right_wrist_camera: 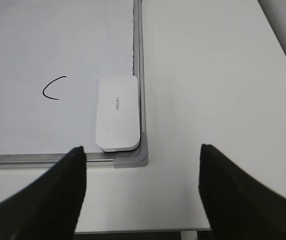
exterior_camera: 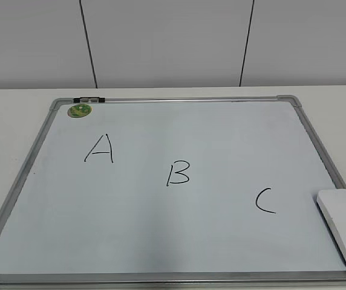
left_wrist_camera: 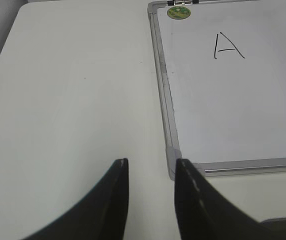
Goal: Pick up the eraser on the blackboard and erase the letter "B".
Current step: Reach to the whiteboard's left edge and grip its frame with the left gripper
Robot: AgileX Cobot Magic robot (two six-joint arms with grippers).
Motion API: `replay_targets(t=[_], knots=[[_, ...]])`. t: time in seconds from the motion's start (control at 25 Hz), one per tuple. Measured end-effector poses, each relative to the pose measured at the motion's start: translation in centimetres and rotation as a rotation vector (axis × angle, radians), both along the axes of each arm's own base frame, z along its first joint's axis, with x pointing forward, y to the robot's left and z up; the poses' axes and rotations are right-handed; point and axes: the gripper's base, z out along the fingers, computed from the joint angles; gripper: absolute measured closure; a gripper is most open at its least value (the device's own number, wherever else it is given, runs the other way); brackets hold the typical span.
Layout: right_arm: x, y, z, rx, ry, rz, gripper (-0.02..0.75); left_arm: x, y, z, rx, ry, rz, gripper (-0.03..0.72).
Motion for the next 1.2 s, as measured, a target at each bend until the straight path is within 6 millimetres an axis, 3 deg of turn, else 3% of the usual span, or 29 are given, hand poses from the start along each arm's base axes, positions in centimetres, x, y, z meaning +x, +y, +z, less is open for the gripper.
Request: replay_targets(t=[0.4,0.56,0.8,1.2], knots=[[0.0,0.0,0.0,0.0,0.0,0.0,0.217,0.0,0.0,0.0,0.0,-0.001,0.0,0.447],[0.0,0.0,0.0,0.0,0.0,0.0,0.217,0.9,-0.1,0.6,-0.002,0.015,-0.002,0.447],[0.0,0.0,0.0,0.0,0.0,0.0,0.217,4.8,-0.3,2.4,0.001,0.102,-0.004,0.447],[0.0,0.0,0.0,0.0,0.0,0.0,0.217,13.4,-1.0,4.5,-0.012,0.35,-0.011,0.447]])
